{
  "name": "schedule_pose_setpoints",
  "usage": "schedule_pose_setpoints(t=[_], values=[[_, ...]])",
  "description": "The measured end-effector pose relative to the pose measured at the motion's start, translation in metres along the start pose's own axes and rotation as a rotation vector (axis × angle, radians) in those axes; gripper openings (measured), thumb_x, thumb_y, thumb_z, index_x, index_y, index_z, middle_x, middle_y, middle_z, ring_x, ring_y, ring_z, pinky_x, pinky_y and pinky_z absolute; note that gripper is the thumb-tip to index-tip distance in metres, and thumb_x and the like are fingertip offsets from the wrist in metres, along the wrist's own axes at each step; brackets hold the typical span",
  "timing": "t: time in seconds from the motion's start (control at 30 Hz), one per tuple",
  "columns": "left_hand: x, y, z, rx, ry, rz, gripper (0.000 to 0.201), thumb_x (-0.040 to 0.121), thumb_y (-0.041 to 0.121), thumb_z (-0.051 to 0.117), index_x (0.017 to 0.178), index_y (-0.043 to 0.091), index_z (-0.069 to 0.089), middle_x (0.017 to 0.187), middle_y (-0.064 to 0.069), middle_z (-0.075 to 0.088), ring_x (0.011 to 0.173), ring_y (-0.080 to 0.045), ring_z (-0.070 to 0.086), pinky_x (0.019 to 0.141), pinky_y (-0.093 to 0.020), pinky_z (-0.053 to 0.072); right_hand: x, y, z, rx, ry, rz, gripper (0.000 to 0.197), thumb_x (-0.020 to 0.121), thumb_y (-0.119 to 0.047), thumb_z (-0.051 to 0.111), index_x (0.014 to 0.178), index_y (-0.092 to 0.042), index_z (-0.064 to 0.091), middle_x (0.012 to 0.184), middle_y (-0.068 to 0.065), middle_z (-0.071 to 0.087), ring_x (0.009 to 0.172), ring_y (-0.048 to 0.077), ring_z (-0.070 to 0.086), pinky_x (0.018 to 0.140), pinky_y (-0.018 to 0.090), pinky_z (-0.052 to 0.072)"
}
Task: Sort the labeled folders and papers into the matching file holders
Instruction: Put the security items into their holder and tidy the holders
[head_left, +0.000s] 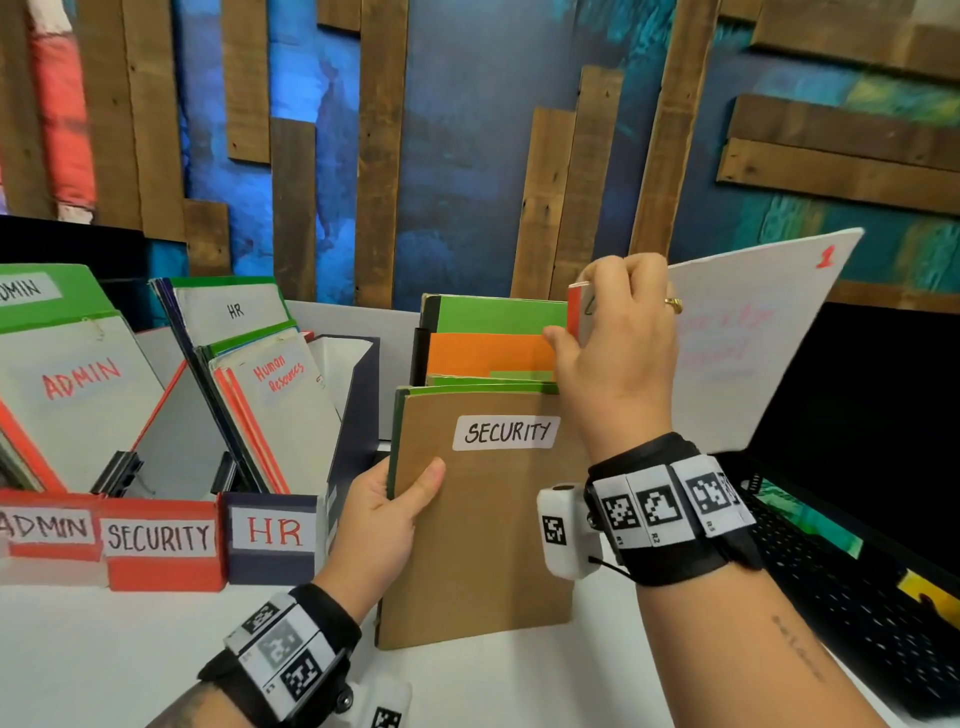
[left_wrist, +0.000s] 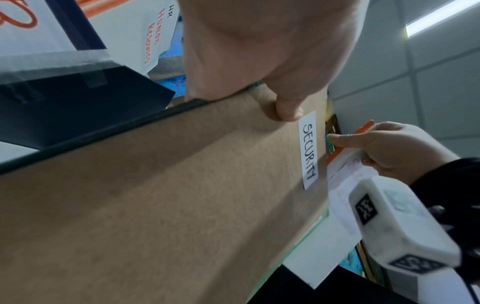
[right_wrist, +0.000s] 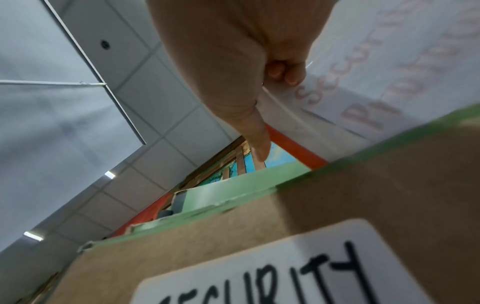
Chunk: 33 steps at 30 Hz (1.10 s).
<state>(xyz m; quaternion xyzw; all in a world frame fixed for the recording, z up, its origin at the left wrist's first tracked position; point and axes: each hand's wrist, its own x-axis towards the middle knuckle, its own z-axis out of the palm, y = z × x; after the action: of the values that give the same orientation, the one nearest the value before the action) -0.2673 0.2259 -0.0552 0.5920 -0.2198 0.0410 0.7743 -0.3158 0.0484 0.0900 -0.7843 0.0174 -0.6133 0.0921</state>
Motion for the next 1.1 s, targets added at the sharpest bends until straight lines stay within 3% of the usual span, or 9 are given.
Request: schedule_pose_setpoints(t=[0.1, 0.43, 0.53, 0.63, 0.73, 0.87, 0.93, 1.0, 1.1], values=[[0.000, 0.000, 0.001, 0.009, 0.032, 0.018, 0.018, 0.098, 0.026, 0.061, 0.112, 0.028, 0.071, 0.100, 0.009, 0.078, 0.089, -0.012, 0.076, 0.064, -0.021, 0.059, -0.001, 0.014, 0.008, -0.039, 0.043, -0.010, 0.030, 0.071, 0.000, 0.077, 0.092, -0.012, 0.058, 0.109, 0.010, 0.050, 0.096, 0.031, 0.050, 0.068, 0.039, 0.043], [-0.005, -0.009, 0.001, 0.070, 0.196, 0.118, 0.015, 0.098, 0.032, 0.062, 0.109, 0.033, 0.072, 0.101, 0.011, 0.078, 0.090, -0.009, 0.075, 0.072, -0.031, 0.061, -0.007, 0.036, 0.012, -0.124, 0.095, 0.023, 0.023, 0.076, 0.009, 0.068, 0.089, -0.009, 0.063, 0.109, 0.012, 0.051, 0.096, 0.031, 0.047, 0.069, 0.038, 0.041], [-0.003, -0.008, -0.002, 0.079, 0.209, 0.130, 0.013, 0.099, 0.032, 0.062, 0.106, 0.035, 0.072, 0.101, 0.011, 0.077, 0.090, -0.009, 0.075, 0.070, -0.028, 0.061, -0.010, 0.036, 0.011, -0.102, -0.020, 0.036, 0.024, 0.076, 0.007, 0.072, 0.089, -0.010, 0.062, 0.108, 0.010, 0.048, 0.095, 0.029, 0.046, 0.069, 0.038, 0.042], [-0.002, -0.006, -0.004, 0.068, 0.203, 0.143, 0.014, 0.099, 0.029, 0.062, 0.108, 0.035, 0.071, 0.099, 0.015, 0.077, 0.089, -0.005, 0.074, 0.065, -0.020, 0.058, -0.020, 0.023, 0.012, 0.018, -0.194, 0.097, 0.031, 0.077, -0.011, 0.083, 0.097, -0.015, 0.060, 0.112, 0.004, 0.043, 0.098, 0.026, 0.047, 0.079, 0.041, 0.050], [-0.003, -0.005, -0.004, 0.052, 0.194, 0.158, 0.015, 0.099, 0.024, 0.062, 0.109, 0.032, 0.071, 0.098, 0.016, 0.077, 0.088, -0.003, 0.074, 0.063, -0.017, 0.057, -0.032, 0.002, 0.014, 0.217, -0.333, 0.111, 0.035, 0.077, -0.022, 0.086, 0.101, -0.019, 0.061, 0.110, -0.002, 0.041, 0.094, 0.018, 0.049, 0.083, 0.034, 0.049], [-0.005, -0.006, 0.000, 0.074, 0.168, 0.198, 0.017, 0.099, 0.025, 0.063, 0.112, 0.027, 0.074, 0.099, 0.008, 0.078, 0.091, -0.008, 0.074, 0.072, -0.026, 0.060, -0.049, -0.025, 0.024, 0.364, -0.505, 0.024, 0.040, 0.076, -0.025, 0.087, 0.102, -0.025, 0.057, 0.106, -0.008, 0.043, 0.091, 0.011, 0.049, 0.076, 0.020, 0.042], [-0.007, -0.007, 0.003, 0.093, 0.145, 0.220, 0.017, 0.099, 0.025, 0.062, 0.110, 0.024, 0.074, 0.095, 0.005, 0.078, 0.089, -0.009, 0.073, 0.069, -0.024, 0.058, -0.057, -0.033, 0.030, 0.435, -0.581, 0.031, 0.048, 0.074, -0.024, 0.088, 0.105, -0.029, 0.051, 0.106, -0.012, 0.044, 0.093, 0.007, 0.048, 0.076, 0.019, 0.041], [-0.007, -0.009, 0.004, 0.105, 0.133, 0.242, 0.017, 0.101, 0.024, 0.059, 0.110, 0.022, 0.074, 0.090, 0.004, 0.077, 0.084, -0.011, 0.073, 0.066, -0.021, 0.056, -0.062, -0.034, 0.035, 0.539, -0.613, 0.072, 0.058, 0.069, -0.024, 0.090, 0.107, -0.030, 0.046, 0.106, -0.013, 0.046, 0.092, 0.001, 0.047, 0.076, 0.021, 0.040], [-0.002, -0.013, 0.001, 0.108, 0.122, 0.270, 0.022, 0.103, 0.027, 0.054, 0.110, 0.023, 0.074, 0.086, 0.001, 0.075, 0.081, -0.016, 0.070, 0.069, -0.033, 0.053, -0.067, -0.030, 0.039, 0.692, -0.600, 0.120, 0.068, 0.066, -0.028, 0.094, 0.114, -0.027, 0.045, 0.104, -0.015, 0.049, 0.088, -0.007, 0.046, 0.075, 0.012, 0.037]])
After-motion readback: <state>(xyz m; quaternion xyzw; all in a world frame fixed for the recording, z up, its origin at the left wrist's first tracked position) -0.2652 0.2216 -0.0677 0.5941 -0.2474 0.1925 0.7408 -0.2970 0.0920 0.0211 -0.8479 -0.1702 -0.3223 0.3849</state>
